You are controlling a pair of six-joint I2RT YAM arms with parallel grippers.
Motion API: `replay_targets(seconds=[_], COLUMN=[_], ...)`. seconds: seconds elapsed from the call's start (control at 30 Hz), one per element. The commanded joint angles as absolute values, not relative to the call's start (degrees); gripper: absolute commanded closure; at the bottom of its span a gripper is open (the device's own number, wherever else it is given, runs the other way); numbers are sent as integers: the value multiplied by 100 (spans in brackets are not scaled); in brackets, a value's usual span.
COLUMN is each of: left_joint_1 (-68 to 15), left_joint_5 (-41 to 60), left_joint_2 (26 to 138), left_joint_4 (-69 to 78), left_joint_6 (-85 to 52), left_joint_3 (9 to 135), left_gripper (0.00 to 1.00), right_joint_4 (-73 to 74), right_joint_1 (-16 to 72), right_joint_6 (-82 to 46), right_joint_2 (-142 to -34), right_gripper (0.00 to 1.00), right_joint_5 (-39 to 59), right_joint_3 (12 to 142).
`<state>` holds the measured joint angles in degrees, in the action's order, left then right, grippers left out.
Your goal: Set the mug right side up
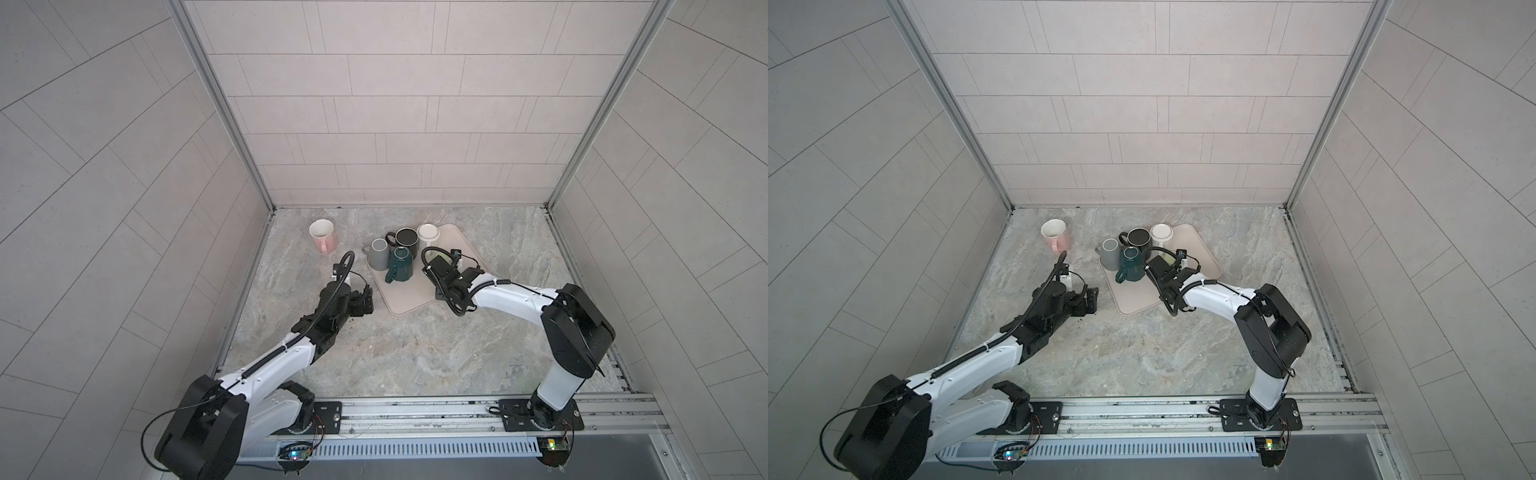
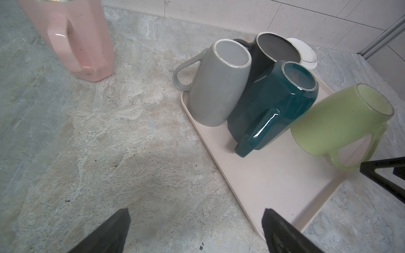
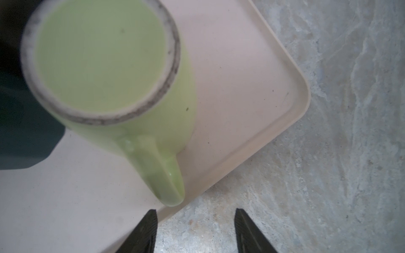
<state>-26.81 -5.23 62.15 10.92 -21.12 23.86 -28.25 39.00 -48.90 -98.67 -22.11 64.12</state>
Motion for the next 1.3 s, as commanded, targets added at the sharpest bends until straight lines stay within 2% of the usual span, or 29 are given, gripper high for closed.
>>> replay_targets(seconds=[0.0, 0.3, 0.43, 1.27], left_joint_1=[-2706, -2708, -2707, -2707], left_joint_5=[-471, -413, -409, -438], left_joint_2=[6204, 6291, 6328, 6291], left_joint_4=[1259, 1357, 1365, 1369], left_joint_6=[-2170, -2205, -2206, -2197], left_joint_3=[2347, 2338, 2348, 2339], left_gripper=[0, 0, 0, 0], right_joint_4=[-2997, -3124, -3426, -3514], right_joint_1=[3908, 3858, 3718, 3383], right_joint_6=[-4576, -4108, -4090, -3962], right_joint_2=[-9834, -10079, -10313, -10686], right_gripper=[46, 53, 71, 72], right_joint_5=[-2288, -2056, -1876, -1150], right_joint_3=[6628, 6979, 7274, 7688])
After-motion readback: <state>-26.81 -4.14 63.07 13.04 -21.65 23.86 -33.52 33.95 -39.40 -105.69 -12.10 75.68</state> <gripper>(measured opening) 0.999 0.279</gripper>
